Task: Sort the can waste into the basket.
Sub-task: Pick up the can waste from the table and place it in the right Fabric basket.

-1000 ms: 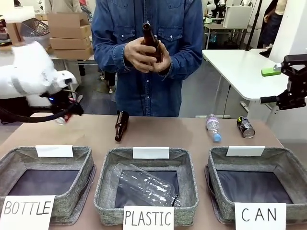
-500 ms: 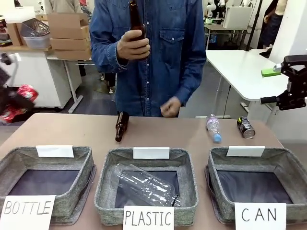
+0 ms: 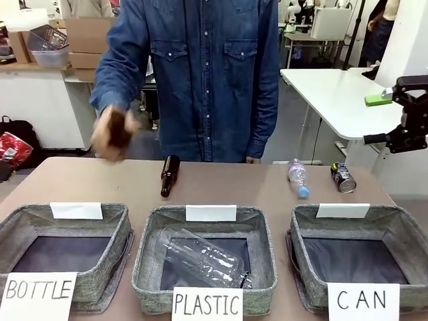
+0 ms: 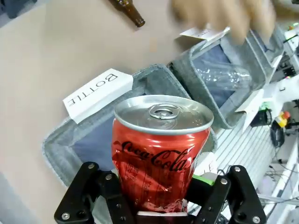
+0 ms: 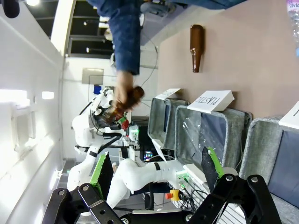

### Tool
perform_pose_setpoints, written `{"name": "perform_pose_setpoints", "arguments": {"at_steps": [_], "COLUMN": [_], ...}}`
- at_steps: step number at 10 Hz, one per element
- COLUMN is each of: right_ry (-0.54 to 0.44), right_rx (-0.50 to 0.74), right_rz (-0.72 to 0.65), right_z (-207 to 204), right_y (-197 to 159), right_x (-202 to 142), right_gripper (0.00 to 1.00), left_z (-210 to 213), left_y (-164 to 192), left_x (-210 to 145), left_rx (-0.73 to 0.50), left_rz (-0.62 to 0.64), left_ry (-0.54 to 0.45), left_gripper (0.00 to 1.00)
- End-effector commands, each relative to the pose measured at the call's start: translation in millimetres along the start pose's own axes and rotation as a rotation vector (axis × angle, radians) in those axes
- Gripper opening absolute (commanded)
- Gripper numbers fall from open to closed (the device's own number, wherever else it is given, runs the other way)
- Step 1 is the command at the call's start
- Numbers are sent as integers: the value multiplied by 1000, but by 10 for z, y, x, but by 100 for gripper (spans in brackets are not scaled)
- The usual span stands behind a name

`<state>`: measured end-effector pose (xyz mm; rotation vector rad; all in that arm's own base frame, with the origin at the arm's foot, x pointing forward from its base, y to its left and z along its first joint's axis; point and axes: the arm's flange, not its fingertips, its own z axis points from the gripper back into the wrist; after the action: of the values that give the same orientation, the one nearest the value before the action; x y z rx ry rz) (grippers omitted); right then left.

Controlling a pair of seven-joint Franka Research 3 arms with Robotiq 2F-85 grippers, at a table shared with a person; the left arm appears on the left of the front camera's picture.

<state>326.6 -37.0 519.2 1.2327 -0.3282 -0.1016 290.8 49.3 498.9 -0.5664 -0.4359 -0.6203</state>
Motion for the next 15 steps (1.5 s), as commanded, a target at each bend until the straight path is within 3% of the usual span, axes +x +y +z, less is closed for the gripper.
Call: {"name": "perform_pose_setpoints", "arguments": {"at_steps": [1, 3, 5, 12, 15], "right_ry": [-9, -9, -9, -9, 0], "right_rx": [25, 25, 25, 25, -1], "right_rz": [26, 26, 26, 26, 0], "right_z": [-24, -24, -24, -24, 2], "right_y": [0, 0, 0, 0, -1], "right_x": [23, 23, 23, 23, -1], "right_gripper": [100, 100, 100, 100, 100], "left_z": [364, 1101, 1391, 1270, 610], "left_y": [69, 426, 599, 466, -78], "left_x": [-27, -237, -556, -458, -6], "left_rx": [-165, -477, -567, -603, -579], "left_rz": [-103, -193, -218, -268, -321], "left_ry": [-84, -284, -384, -322, -169], "left_gripper": [0, 0, 0, 0, 0]}}
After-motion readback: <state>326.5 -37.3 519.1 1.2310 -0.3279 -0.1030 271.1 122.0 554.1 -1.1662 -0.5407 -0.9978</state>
